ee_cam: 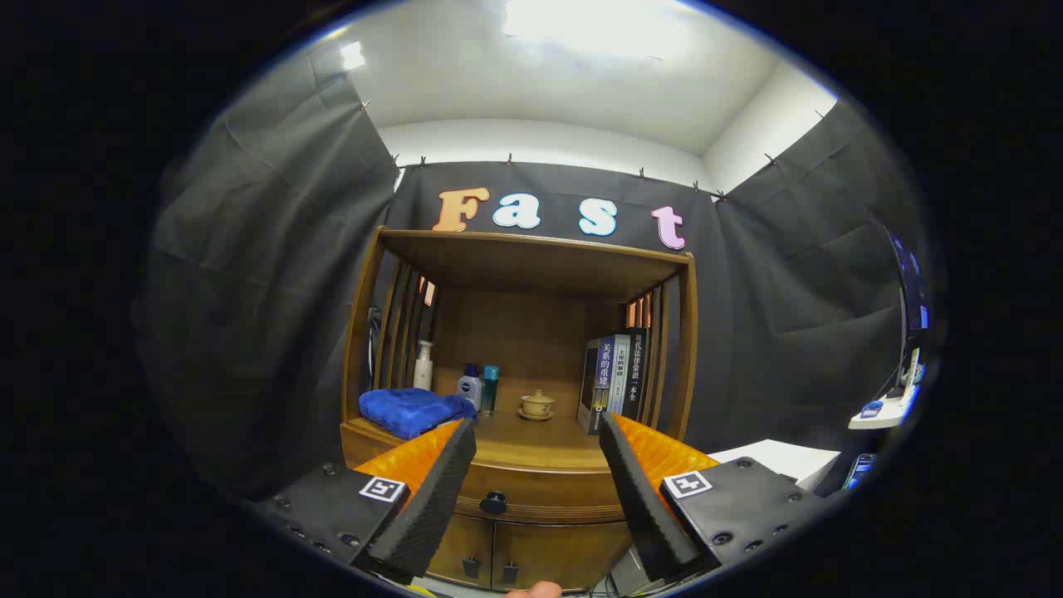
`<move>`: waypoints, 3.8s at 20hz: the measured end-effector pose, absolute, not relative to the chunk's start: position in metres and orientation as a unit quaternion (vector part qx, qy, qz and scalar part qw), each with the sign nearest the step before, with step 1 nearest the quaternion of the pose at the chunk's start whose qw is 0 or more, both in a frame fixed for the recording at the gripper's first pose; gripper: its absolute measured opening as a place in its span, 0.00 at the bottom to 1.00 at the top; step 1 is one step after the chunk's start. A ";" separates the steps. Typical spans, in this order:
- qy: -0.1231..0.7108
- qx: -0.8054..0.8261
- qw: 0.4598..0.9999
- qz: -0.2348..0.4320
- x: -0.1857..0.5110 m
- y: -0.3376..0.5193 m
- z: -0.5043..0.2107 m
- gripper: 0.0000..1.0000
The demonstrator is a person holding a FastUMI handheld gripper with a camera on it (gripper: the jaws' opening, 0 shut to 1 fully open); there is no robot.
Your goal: Pull open the drawer, take out the items inside it, and place them on the countertop above the cabinet.
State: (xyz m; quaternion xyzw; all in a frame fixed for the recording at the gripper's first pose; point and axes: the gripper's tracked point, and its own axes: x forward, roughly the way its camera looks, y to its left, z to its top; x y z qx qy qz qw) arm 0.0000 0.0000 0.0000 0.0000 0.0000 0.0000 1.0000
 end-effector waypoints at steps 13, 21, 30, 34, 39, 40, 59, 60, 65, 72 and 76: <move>0.003 -0.004 1.000 0.001 0.002 -0.002 0.001 0.98; 0.003 -0.005 1.000 0.004 0.001 0.001 0.002 0.98; 0.028 -0.016 0.999 0.006 0.022 0.002 -0.030 0.98; 0.029 -0.014 0.999 0.009 0.041 0.004 -0.053 0.97; 0.037 0.016 0.999 -0.017 0.071 -0.008 -0.105 0.97; 0.046 0.018 0.999 -0.017 0.077 -0.007 -0.120 0.97; 0.110 0.057 0.992 0.032 0.119 0.028 -0.234 0.86; 0.112 0.053 0.992 0.037 0.120 0.031 -0.234 0.84; 0.111 0.042 0.991 0.060 0.121 0.041 -0.232 0.44; 0.124 0.059 0.988 0.065 0.111 0.036 -0.243 0.09; 0.100 0.052 0.993 0.046 0.111 0.038 -0.227 0.28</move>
